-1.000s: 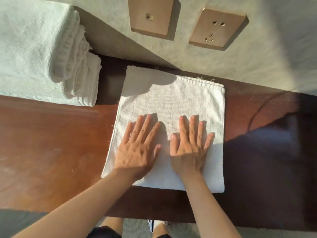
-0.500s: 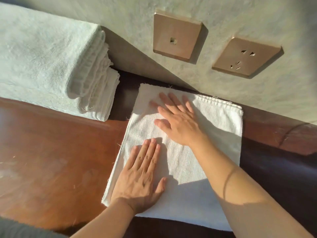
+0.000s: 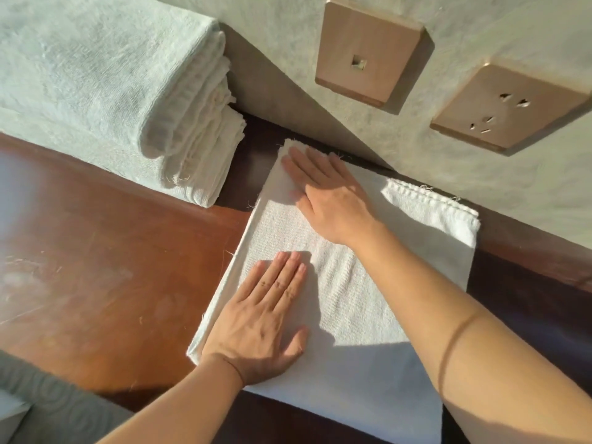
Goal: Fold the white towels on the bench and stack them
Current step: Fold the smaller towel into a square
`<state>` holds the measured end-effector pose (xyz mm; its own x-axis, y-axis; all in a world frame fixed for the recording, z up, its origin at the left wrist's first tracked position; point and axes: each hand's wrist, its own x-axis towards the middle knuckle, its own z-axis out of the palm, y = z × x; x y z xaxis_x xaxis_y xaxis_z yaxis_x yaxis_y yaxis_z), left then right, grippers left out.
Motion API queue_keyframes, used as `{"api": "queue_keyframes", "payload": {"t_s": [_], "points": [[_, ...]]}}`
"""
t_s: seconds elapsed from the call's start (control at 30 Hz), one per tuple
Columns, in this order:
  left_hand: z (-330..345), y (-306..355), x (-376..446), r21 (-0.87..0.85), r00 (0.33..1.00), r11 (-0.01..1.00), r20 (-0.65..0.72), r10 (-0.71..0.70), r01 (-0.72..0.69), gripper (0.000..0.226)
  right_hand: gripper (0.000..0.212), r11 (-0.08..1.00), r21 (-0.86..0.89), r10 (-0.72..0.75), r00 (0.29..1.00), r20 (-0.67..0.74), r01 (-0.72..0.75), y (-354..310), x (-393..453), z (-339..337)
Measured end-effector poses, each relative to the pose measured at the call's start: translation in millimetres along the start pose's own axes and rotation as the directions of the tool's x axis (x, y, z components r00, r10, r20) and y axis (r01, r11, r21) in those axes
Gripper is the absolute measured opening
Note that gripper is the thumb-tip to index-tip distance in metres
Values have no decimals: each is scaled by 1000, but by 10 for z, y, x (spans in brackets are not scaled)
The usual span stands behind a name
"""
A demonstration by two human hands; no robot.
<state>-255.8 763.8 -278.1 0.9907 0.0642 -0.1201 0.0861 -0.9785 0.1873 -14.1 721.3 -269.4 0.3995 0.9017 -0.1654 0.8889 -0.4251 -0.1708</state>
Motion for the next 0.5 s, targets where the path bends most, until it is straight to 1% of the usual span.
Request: {"api": "queue_keyframes", "payload": {"t_s": [0.07,0.1,0.13,0.2,0.27,0.3,0.43,0.5], "points": [[1,-2,-20,-3,1000,1000,5,-10,10,87,60,994,19,110,993,-51,-109,-85,12,0],[0,0,-28,-4,1000,1000,11,-15,15,86,61,990,48,137,988,-70,-134,-155,-32,19],[-2,3,-29,-5,1000,1000,16,-17,18,85,60,987,92,140,987,-86,-132,-230,-106,43],[-3,8,-19,-11,1000,1000,10,-17,17,84,58,991,124,67,993,-99,-55,-331,-294,108],[-5,10,-10,-8,1000,1000,0,-18,18,86,58,999,51,11,998,-56,-8,-295,-380,160],[-11,9,-12,-5,1000,1000,1,-19,19,87,59,999,30,24,998,-53,-23,-235,-353,153],[-44,-1,-20,-5,999,1000,30,-22,22,88,60,978,27,207,978,-39,-206,-6,-149,57],[-53,0,-18,-11,999,1000,40,-25,26,88,61,950,132,294,952,-89,-281,-15,-289,28]]}}
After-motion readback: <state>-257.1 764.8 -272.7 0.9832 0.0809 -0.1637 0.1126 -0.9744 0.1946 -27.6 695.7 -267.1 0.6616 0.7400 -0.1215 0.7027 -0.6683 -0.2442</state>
